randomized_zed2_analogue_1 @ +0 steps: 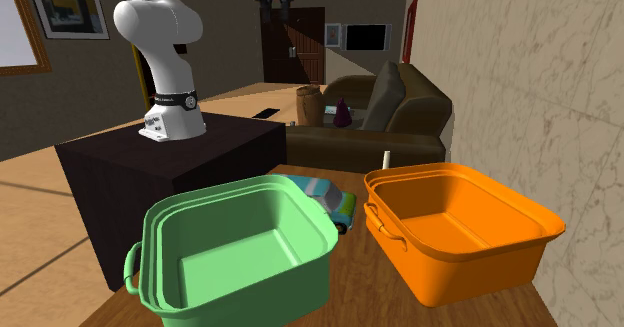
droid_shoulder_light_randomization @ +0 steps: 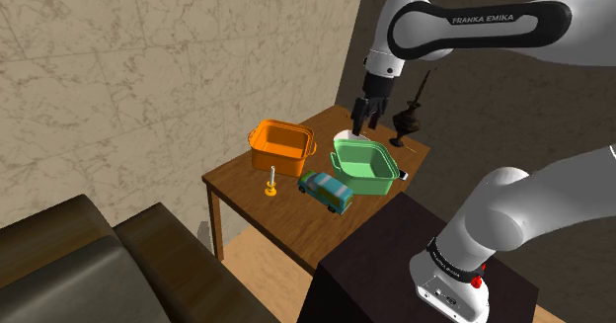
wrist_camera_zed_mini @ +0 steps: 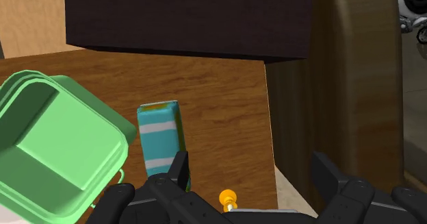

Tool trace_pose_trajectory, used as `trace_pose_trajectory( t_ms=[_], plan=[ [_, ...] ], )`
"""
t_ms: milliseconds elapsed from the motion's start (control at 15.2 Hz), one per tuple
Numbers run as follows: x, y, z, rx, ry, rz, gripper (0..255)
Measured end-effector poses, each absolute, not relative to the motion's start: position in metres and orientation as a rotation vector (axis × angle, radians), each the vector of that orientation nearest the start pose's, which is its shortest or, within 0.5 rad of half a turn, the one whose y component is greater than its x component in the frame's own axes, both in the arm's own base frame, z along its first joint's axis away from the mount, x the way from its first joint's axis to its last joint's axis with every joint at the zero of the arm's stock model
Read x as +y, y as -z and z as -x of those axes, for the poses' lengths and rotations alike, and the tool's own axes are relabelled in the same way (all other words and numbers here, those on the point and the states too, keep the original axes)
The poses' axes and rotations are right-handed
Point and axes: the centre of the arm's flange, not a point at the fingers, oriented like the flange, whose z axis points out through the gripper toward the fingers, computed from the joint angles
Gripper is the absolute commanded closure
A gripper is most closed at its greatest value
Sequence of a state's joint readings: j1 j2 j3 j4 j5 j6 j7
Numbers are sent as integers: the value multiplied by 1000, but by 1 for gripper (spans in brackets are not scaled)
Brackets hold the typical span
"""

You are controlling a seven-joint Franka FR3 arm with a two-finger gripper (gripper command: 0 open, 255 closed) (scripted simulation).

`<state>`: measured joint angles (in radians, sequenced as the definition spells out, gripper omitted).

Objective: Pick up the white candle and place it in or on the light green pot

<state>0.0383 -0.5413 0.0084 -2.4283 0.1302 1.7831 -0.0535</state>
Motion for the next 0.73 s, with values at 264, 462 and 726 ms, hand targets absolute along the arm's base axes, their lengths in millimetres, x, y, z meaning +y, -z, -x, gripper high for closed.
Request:
trace_pose_trajectory(
  t_ms=[264, 462, 726],
  plan=[
    [44, -454, -415, -93, -165, 3028, 0],
    [53, -426, -440, -89, -171, 3038, 0],
    [64, -392, -477, -84, -180, 3052, 0]
  ],
)
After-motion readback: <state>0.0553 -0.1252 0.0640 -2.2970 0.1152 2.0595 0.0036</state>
